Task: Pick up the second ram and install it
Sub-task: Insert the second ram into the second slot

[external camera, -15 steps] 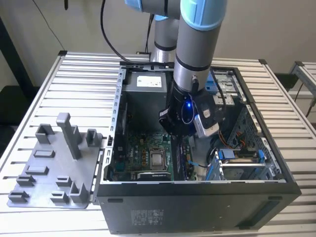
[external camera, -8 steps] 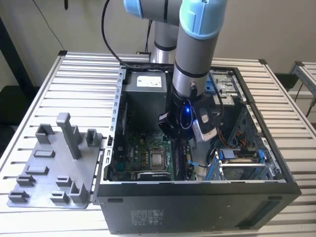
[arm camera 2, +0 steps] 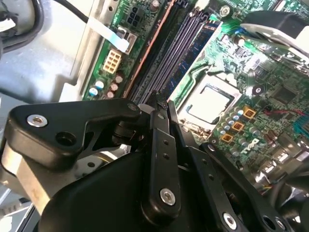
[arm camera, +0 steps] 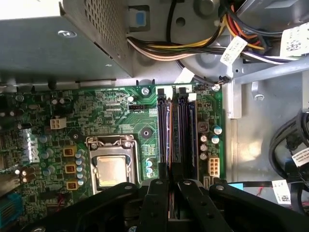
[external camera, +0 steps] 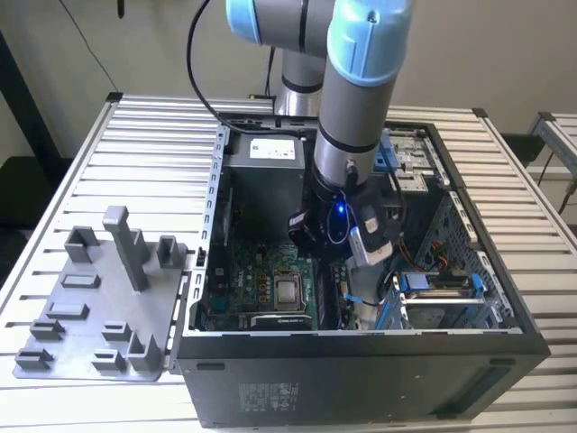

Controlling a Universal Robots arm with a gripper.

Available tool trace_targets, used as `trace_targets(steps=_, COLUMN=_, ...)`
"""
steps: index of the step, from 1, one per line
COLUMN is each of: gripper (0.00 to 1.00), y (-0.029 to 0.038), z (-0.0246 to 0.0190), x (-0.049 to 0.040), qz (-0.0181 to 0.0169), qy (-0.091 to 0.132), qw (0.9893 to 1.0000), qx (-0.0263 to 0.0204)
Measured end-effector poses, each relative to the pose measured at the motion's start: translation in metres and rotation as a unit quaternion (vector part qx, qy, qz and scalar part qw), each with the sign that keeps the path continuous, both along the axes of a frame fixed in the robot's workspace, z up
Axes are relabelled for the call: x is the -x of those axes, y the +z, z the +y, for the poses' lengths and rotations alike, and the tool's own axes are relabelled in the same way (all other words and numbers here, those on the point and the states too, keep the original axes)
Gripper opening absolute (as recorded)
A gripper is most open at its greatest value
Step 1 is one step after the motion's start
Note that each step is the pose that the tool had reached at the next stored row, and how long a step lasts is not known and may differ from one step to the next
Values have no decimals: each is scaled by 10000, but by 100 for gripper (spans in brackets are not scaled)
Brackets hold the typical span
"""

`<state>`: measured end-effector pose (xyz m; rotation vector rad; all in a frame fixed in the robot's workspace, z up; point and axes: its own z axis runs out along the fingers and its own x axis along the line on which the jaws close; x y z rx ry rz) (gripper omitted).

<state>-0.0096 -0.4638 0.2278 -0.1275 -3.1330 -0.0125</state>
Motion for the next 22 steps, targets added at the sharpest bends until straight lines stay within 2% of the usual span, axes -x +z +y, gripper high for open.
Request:
trace_targets(steps=6, gripper=14, y=-46, z=0, x=-1, qz=21, qy=-4, qw=10000, qx=1)
trace_targets(steps=17, gripper=14, y=-46, z=0, x=-2, qz=29, qy=-4, qw=10000, qx=-1)
trace_targets(steps=22, gripper=14, y=-5, z=0, x=-4, qz=29, qy=4, qw=10000, qx=0)
